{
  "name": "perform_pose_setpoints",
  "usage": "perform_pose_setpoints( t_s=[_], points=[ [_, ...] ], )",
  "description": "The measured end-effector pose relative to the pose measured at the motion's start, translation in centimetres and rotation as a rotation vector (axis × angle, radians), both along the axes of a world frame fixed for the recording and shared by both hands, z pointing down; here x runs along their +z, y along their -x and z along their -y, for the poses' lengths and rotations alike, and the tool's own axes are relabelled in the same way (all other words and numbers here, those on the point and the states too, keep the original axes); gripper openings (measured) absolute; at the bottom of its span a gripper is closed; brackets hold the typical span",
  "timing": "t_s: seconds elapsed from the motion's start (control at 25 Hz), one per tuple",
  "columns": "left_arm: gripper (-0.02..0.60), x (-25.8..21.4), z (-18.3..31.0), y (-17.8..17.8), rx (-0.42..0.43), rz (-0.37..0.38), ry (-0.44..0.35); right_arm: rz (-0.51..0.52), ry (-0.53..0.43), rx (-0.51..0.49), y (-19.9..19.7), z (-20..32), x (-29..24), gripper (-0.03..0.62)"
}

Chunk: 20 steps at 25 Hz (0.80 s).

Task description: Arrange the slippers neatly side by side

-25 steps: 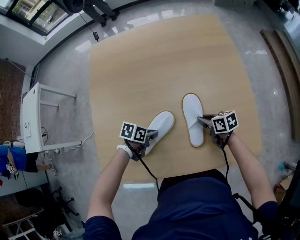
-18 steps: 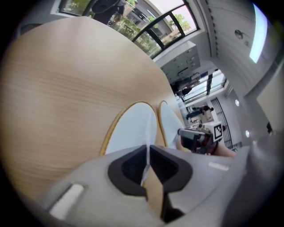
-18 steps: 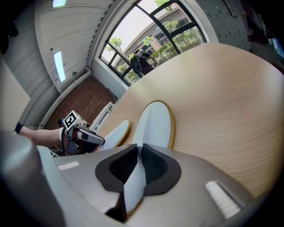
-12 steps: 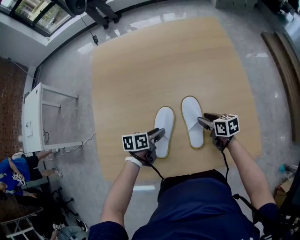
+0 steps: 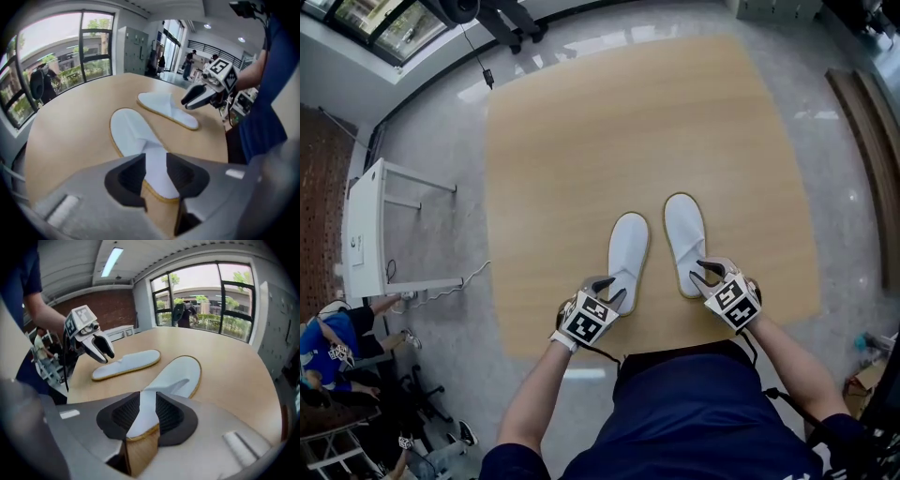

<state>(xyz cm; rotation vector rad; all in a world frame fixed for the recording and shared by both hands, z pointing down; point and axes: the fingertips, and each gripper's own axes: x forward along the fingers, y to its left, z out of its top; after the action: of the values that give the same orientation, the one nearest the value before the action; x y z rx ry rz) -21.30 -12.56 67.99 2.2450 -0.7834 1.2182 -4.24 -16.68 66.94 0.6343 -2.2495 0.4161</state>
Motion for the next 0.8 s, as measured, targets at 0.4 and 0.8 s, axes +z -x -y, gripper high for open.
perform_pose_setpoints(
  t_s=[0.4,0.8],
  points=[
    [0.114,3.2,-4.0,-2.1,0.069,0.037,0.051,-0.12,0.062,-0.061,2.0,-0.8,3.3,0.132],
    [0.107,2.8,-1.5,-4.4,-0.061,-0.028,0.046,-0.111,0.071,-0.047,3.3,-0.6,3.0,0.13]
  ],
)
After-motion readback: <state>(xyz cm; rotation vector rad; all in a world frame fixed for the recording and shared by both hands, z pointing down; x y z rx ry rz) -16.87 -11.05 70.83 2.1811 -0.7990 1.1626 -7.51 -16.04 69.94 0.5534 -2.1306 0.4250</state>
